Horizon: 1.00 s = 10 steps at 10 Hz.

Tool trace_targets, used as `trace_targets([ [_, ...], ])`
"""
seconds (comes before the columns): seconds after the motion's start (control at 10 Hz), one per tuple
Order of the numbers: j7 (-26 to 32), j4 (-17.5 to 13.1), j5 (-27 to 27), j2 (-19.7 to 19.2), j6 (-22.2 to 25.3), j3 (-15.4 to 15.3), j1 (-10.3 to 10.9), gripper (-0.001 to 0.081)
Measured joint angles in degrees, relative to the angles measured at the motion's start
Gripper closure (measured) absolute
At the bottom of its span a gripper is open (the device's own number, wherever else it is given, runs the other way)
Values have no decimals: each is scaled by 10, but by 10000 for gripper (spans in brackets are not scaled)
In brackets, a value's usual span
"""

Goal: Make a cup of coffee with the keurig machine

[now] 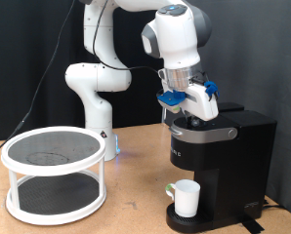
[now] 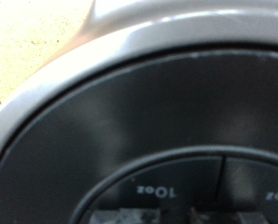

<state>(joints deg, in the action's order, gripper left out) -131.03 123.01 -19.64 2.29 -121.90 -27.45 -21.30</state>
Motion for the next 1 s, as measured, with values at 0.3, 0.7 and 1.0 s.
trace_targets([
  [0.3, 46, 3, -29, 1, -14, 0, 0, 806],
  [0.7, 122, 24, -86, 23, -37, 1, 0, 806],
  [1.0, 164, 33, -134, 65, -37, 11, 0, 806],
])
